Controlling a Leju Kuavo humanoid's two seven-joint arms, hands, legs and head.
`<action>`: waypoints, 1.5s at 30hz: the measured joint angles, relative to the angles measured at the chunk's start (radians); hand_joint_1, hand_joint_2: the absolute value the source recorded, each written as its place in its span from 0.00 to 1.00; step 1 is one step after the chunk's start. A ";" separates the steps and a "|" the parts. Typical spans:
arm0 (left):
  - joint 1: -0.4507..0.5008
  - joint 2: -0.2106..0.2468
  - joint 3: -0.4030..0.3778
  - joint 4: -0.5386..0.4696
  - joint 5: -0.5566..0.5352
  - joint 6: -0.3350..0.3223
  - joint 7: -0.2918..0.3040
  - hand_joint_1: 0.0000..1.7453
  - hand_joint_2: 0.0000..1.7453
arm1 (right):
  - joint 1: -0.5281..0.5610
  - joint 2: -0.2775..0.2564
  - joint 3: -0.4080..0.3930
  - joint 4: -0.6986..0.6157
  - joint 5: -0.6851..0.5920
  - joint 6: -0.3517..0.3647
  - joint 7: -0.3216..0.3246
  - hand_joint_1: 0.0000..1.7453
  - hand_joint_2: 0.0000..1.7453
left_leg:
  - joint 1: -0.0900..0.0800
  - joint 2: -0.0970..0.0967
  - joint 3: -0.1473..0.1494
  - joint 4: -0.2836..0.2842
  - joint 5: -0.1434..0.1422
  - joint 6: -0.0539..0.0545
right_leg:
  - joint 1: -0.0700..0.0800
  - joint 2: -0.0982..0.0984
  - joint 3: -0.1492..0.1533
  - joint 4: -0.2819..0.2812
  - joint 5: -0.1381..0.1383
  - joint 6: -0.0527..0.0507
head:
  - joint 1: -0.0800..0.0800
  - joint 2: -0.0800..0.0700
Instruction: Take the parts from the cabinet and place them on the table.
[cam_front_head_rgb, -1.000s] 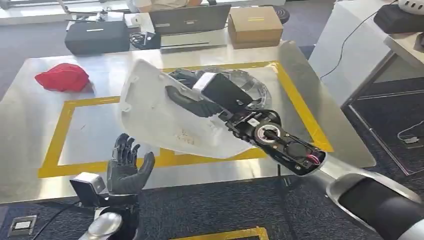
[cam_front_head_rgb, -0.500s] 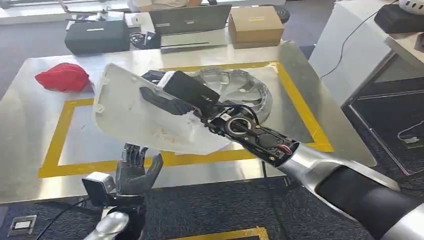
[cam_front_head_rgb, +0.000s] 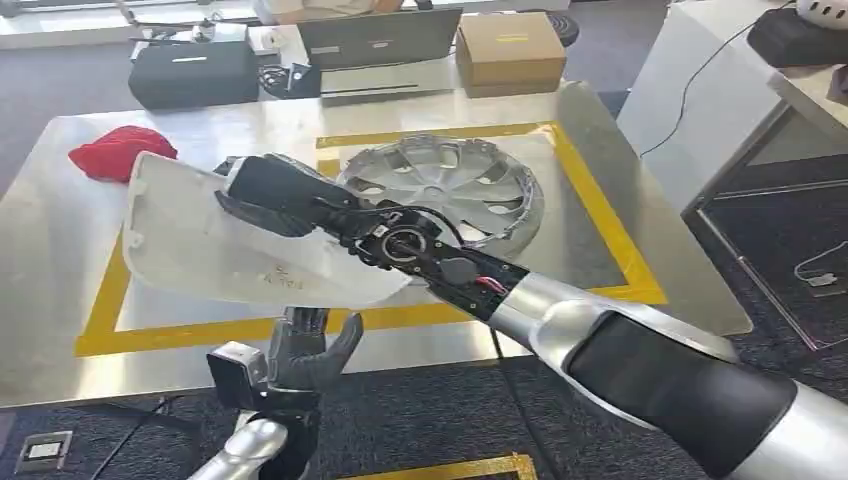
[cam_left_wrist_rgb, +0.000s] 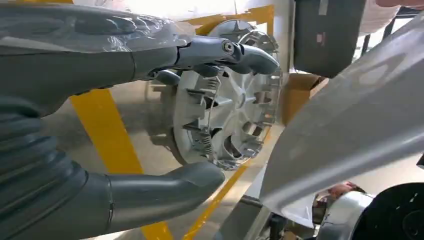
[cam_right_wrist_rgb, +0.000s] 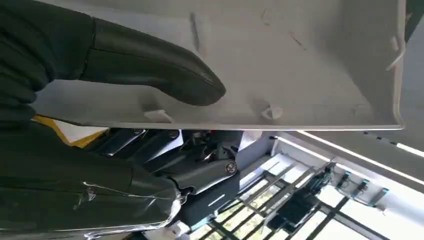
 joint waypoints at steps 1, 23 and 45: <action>-0.001 -0.002 -0.002 0.006 0.000 -0.001 -0.003 0.00 1.00 | -0.006 0.009 0.002 0.018 0.000 0.001 -0.002 1.00 1.00 | 0.000 0.000 0.000 0.000 0.000 0.000 | 0.000 0.000 0.000 0.000 0.000 0.000 | 0.000 0.000; -0.012 -0.058 -0.005 0.117 0.016 -0.071 -0.037 0.00 1.00 | -0.079 0.123 0.045 0.253 -0.010 -0.042 -0.025 1.00 1.00 | 0.000 0.000 0.000 0.000 0.000 0.000 | 0.000 0.000 0.000 -0.001 0.000 0.000 | 0.000 0.000; -0.023 -0.056 -0.005 0.124 0.037 -0.034 -0.037 0.00 1.00 | -0.122 0.133 0.101 0.280 -0.080 -0.050 -0.053 1.00 1.00 | 0.000 0.001 0.000 0.001 0.000 0.000 | 0.000 0.000 0.000 -0.001 0.000 0.000 | 0.000 0.000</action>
